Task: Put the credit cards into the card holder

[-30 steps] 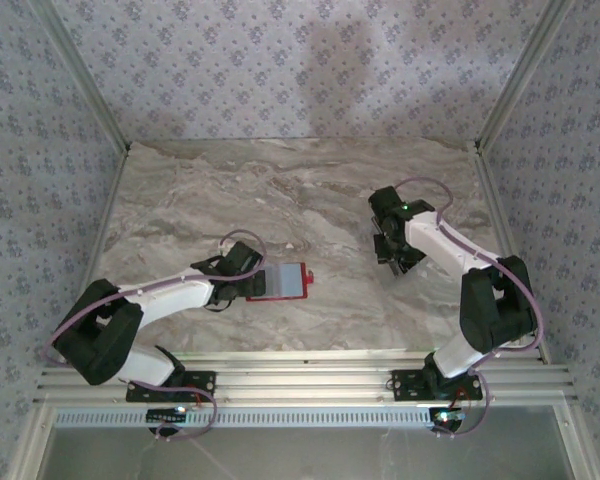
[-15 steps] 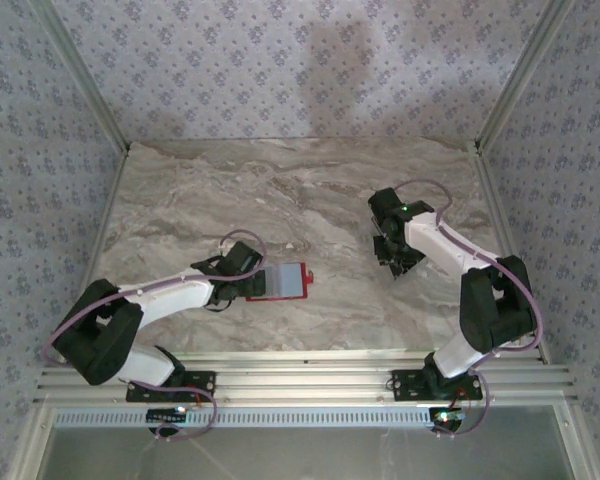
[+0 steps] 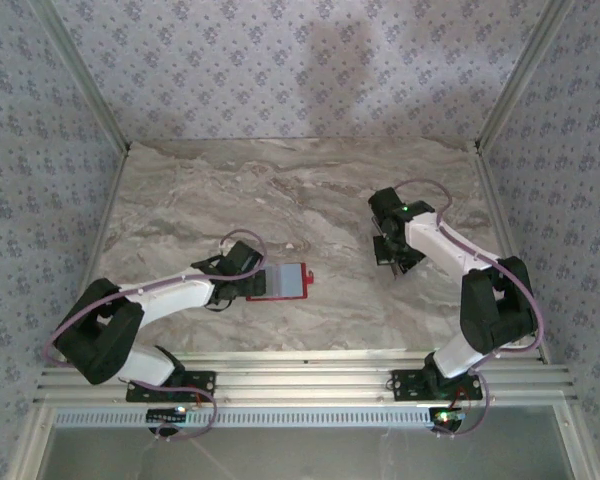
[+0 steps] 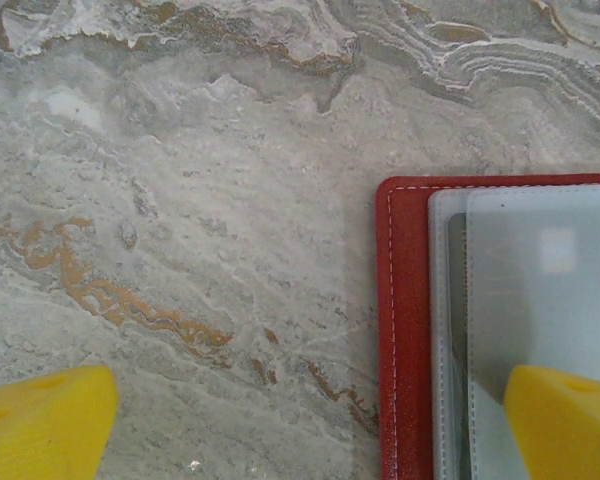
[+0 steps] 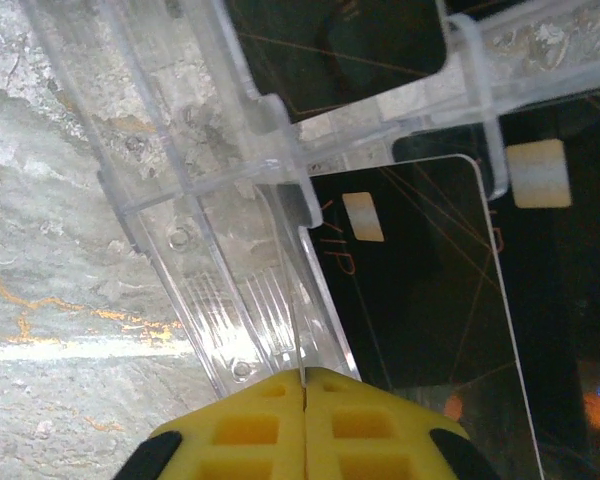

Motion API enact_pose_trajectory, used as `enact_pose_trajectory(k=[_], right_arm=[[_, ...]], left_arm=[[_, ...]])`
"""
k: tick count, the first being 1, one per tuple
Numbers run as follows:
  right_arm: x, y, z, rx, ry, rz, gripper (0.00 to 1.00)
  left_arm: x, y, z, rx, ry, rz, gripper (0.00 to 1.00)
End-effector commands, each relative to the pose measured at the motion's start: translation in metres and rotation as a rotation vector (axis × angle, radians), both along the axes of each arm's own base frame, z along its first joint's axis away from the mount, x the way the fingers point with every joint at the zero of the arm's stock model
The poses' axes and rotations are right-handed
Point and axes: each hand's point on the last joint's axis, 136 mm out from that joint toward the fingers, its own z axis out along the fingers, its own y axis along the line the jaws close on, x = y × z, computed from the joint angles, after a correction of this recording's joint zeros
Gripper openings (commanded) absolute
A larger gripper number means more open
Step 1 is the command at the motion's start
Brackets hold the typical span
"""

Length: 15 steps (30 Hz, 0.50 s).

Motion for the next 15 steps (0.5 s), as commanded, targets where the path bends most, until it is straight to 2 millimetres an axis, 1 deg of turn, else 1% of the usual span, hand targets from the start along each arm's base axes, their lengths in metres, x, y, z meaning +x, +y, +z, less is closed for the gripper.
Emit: enact_pose_trajectory(k=[1,3,5,8,11,13,15], right_arm=[[-0.003,-0.003,0.005,0.007,0.006,0.002,0.02],[-0.003,-0.001,0.009,0.018,0.001,0.009,0.00],[-0.002,0.002,0.017,0.040,-0.015,0.011,0.00],[0.003,0.011,0.036,0.094,-0.069,0.018,0.00],[0.003,0.030,0.059,0.195,-0.120,0.040,0.00],[0.001,0.044,0.069,0.269,-0.139,0.055,0.00],[0.003,0.061,0.081,0.364,-0.171,0.069,0.00]], left_arm=[[0.001,0.001,0.001,0.016,0.006,0.006,0.99],[0.001,0.002,0.001,0.016,0.007,0.007,1.00],[0.000,0.002,0.002,0.016,0.006,0.006,1.00],[0.000,0.002,0.003,0.016,0.007,0.007,1.00],[0.000,0.003,0.004,0.019,0.004,0.007,1.00],[0.000,0.004,0.006,0.024,0.002,0.010,1.00],[0.000,0.005,0.006,0.028,0.002,0.012,1.00]])
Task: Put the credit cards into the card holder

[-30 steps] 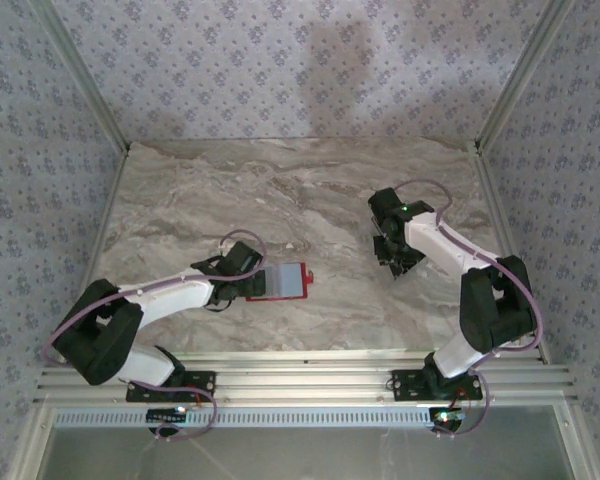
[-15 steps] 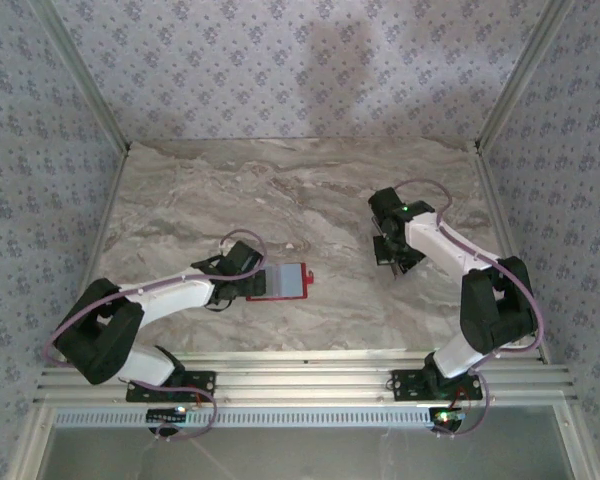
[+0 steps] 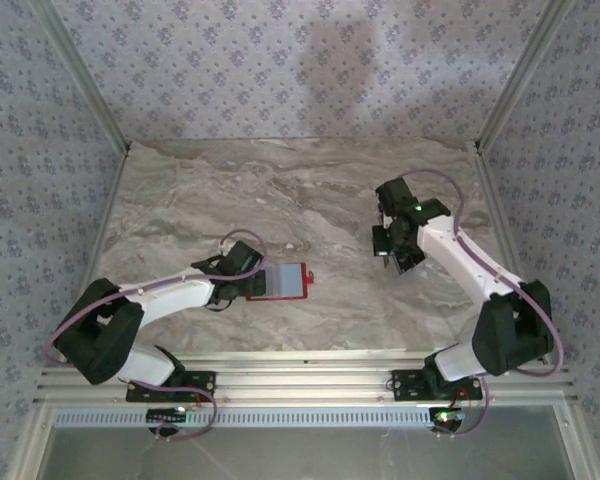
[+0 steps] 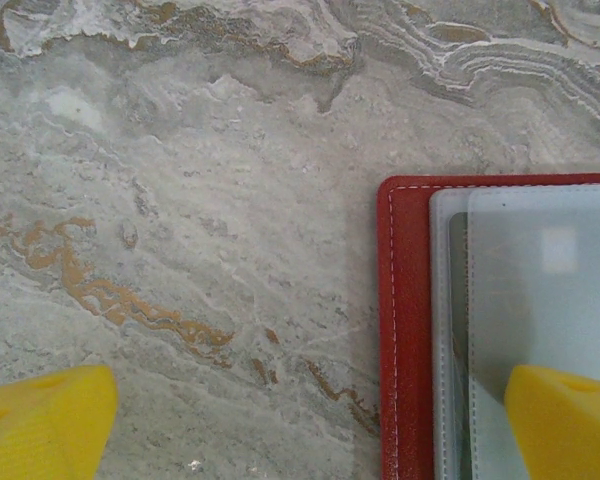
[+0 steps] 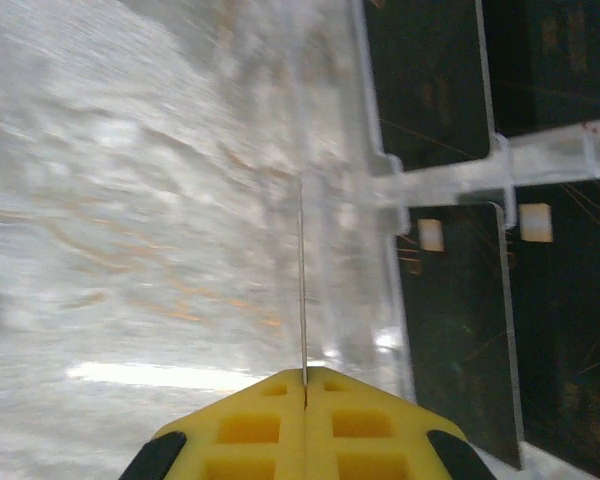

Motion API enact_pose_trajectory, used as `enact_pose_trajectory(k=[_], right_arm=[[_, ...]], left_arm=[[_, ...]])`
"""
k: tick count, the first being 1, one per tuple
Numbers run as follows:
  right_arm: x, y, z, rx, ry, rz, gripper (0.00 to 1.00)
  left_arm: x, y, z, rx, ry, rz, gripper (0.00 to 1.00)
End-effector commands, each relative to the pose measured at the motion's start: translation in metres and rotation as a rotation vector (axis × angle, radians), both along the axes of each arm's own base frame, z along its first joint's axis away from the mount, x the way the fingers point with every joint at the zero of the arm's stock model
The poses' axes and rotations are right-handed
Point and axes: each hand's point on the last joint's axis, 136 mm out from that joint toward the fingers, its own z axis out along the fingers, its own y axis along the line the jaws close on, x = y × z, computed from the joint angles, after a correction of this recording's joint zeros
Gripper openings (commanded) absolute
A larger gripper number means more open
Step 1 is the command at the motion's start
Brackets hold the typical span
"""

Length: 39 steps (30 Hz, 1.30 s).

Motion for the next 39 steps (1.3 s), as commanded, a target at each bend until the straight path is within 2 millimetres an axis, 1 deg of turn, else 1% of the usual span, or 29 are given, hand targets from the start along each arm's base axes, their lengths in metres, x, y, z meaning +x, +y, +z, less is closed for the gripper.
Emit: enact_pose_trajectory(k=[1,5,8,14,16,20,25,27,29,31,34,39], right_arm=[[0.000,0.040,0.030,0.212,-0.049,0.047,0.00],[-0.003,0.086,0.040,0.445,-0.071,0.111,0.00],[-0.003,0.121,0.040,0.608,-0.087,0.142,0.00],[-0.015,0.178,0.024,0.718,-0.093,0.242,0.00],[-0.021,0.195,0.011,0.728,-0.057,0.252,0.00],[-0.029,0.219,-0.014,0.705,0.000,0.278,0.00],[-0.032,0.236,-0.048,0.676,0.056,0.273,0.00],[-0.033,0.241,-0.061,0.655,0.071,0.272,0.00],[-0.033,0.240,-0.076,0.622,0.086,0.260,0.00],[-0.033,0.236,-0.089,0.590,0.104,0.240,0.00],[-0.033,0.222,-0.105,0.526,0.111,0.200,0.00],[-0.032,0.202,-0.118,0.462,0.123,0.143,0.00]], left_arm=[[0.000,0.006,0.007,0.029,0.000,0.014,0.99],[-0.002,0.009,0.006,0.046,0.005,0.019,0.99],[-0.003,0.013,0.006,0.058,0.004,0.031,0.99],[-0.004,0.016,0.005,0.066,0.008,0.043,0.99],[-0.004,0.016,0.004,0.068,0.011,0.044,0.99],[-0.005,0.016,0.003,0.071,0.015,0.044,0.99],[-0.005,0.016,0.002,0.071,0.015,0.044,0.99],[-0.005,0.016,0.001,0.072,0.017,0.043,0.99],[-0.005,0.016,0.002,0.071,0.016,0.041,0.99],[-0.006,0.017,0.003,0.073,0.015,0.042,0.99],[-0.007,0.019,0.005,0.074,0.009,0.046,0.99],[-0.010,0.025,0.004,0.098,0.017,0.058,0.99]])
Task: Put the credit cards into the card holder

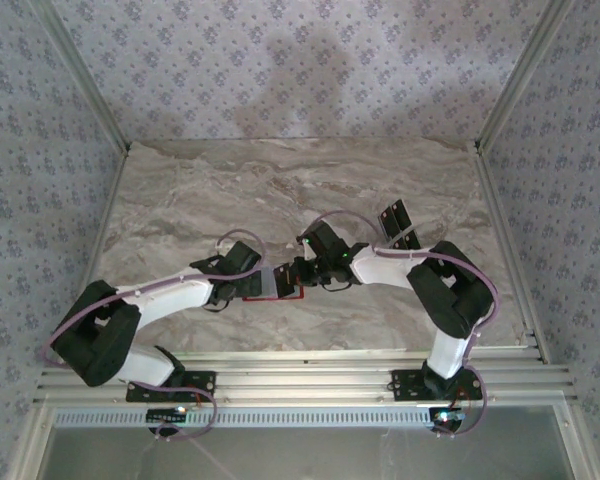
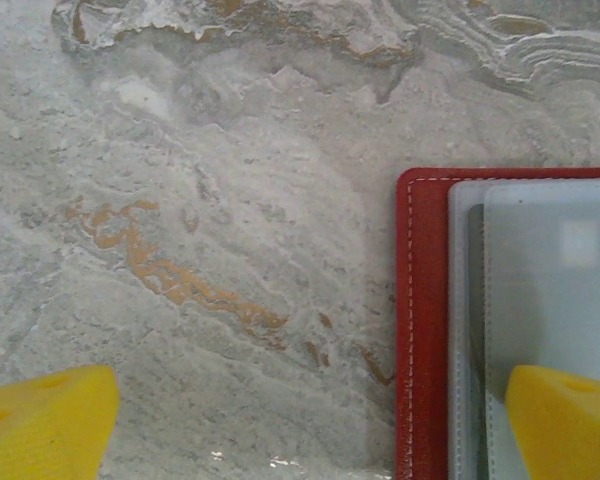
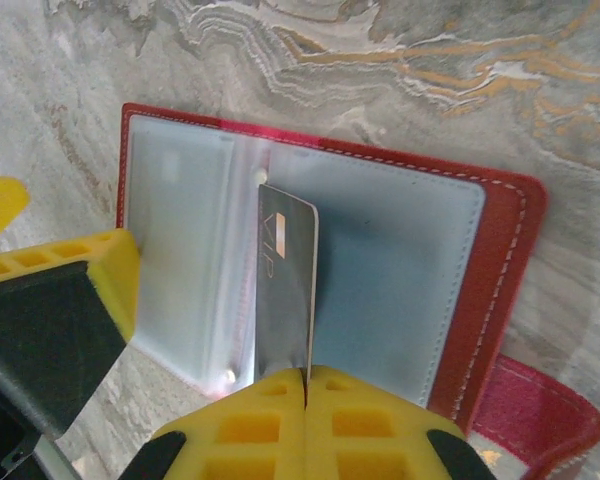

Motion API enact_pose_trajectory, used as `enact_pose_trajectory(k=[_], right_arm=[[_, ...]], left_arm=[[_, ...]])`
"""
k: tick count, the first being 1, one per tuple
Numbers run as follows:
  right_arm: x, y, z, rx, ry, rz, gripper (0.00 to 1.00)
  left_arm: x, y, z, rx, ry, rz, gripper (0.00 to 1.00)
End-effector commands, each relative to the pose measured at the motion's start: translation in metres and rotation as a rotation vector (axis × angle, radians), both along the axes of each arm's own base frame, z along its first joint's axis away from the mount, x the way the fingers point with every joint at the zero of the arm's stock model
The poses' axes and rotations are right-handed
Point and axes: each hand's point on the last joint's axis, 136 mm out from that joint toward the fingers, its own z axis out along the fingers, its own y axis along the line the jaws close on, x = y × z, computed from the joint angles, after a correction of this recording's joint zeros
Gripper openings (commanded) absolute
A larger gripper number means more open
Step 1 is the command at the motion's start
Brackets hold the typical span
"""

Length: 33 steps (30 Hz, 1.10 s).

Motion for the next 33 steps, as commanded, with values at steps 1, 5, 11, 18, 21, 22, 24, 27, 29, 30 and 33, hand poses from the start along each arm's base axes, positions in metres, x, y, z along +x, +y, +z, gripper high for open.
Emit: enact_pose_trajectory(k=[1,5,11,18,21,22,24,27,29,30,33], right_arm=[[0.004,-0.027,-0.024,-0.113,0.027,-0.077,0.00],[0.005,-0.032,-0.026,-0.124,0.036,-0.089,0.00],[0.007,-0.028,-0.018,-0.096,0.029,-0.078,0.00],[0.010,-0.009,0.016,0.040,-0.011,-0.041,0.00],[0.012,0.000,0.033,0.107,-0.030,-0.037,0.00],[0.013,0.002,0.036,0.125,-0.032,-0.040,0.00],[0.014,0.005,0.041,0.154,-0.036,-0.047,0.00],[0.015,0.008,0.042,0.189,-0.031,-0.058,0.00],[0.016,0.011,0.038,0.207,-0.025,-0.062,0.00],[0.016,0.012,0.037,0.213,-0.018,-0.063,0.00],[0.016,0.014,0.031,0.227,-0.013,-0.066,0.00]], left_arm=[[-0.006,0.012,0.001,0.047,0.015,0.027,0.99],[-0.009,0.016,-0.004,0.059,0.027,0.036,0.99],[-0.011,0.017,-0.009,0.058,0.037,0.040,0.99],[-0.012,0.017,-0.012,0.056,0.039,0.038,0.99],[-0.012,0.017,-0.013,0.055,0.040,0.039,0.99],[-0.012,0.016,-0.013,0.056,0.041,0.038,0.99],[-0.013,0.017,-0.014,0.055,0.043,0.041,0.99],[-0.013,0.017,-0.014,0.054,0.044,0.040,0.99],[-0.014,0.017,-0.015,0.055,0.045,0.039,0.99],[-0.013,0.017,-0.015,0.055,0.044,0.040,0.99],[-0.014,0.017,-0.015,0.057,0.045,0.039,0.99]])
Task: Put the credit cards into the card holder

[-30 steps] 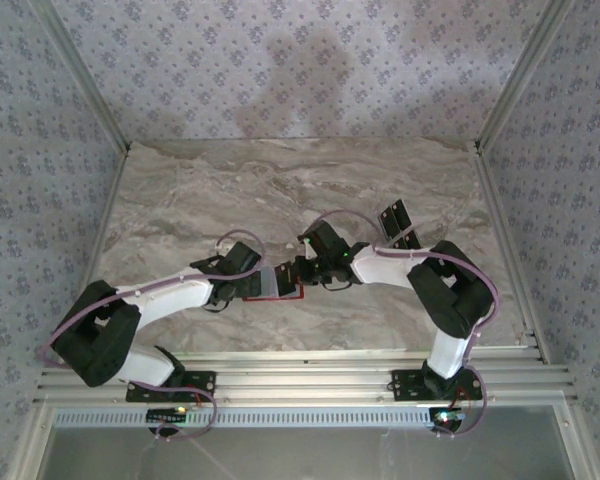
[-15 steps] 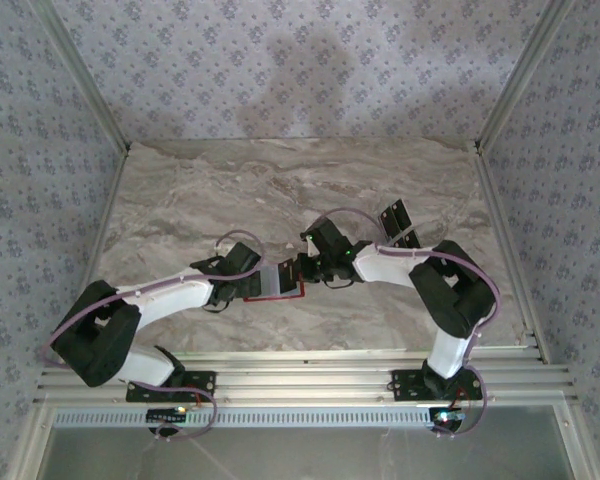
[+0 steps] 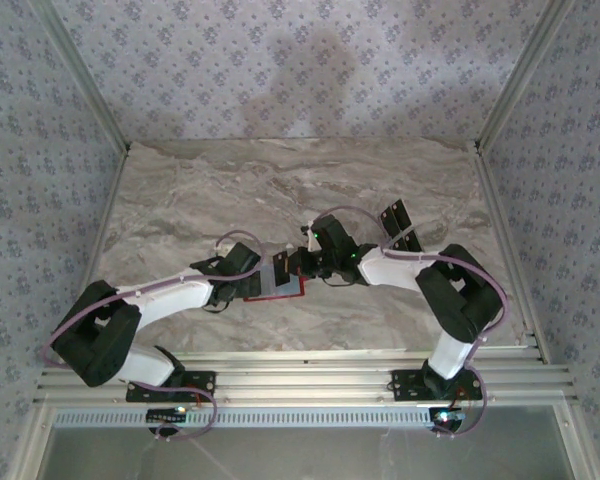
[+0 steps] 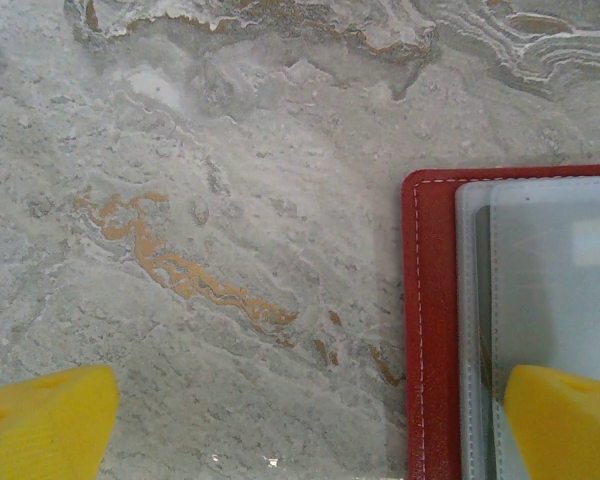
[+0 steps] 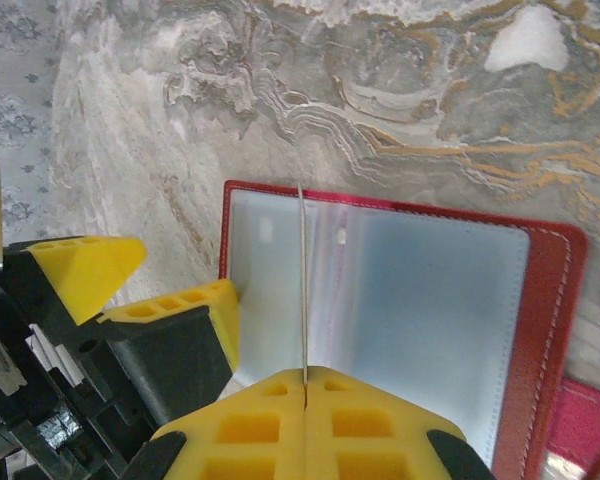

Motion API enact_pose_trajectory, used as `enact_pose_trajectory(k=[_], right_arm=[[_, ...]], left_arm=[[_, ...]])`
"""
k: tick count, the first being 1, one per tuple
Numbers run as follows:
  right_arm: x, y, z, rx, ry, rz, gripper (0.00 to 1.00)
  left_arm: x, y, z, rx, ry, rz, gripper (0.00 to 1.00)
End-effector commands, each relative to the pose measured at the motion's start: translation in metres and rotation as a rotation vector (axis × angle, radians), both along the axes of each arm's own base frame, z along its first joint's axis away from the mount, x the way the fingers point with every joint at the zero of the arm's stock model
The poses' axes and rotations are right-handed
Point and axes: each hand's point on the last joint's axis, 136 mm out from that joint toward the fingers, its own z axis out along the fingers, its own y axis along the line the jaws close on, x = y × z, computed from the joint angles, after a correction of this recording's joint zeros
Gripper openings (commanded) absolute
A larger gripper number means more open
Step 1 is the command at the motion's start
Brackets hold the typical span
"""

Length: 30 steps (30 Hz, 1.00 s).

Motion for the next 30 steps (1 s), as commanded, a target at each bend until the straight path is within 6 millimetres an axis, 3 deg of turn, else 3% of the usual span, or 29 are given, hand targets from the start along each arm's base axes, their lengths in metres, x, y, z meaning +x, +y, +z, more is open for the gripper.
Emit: enact_pose_trajectory(k=[1,18,30], right_arm=[[0.002,0.004,-0.003,0.045,0.010,-0.007,0.00],[0.003,0.001,-0.025,0.046,0.042,-0.018,0.00],[-0.001,0.008,-0.021,0.069,0.048,0.000,0.00]], left_arm=[[-0.013,0.015,-0.013,0.061,0.051,0.013,0.99],[-0.013,0.014,-0.014,0.060,0.052,0.012,0.99],[-0.013,0.015,-0.015,0.060,0.054,0.013,0.99]])
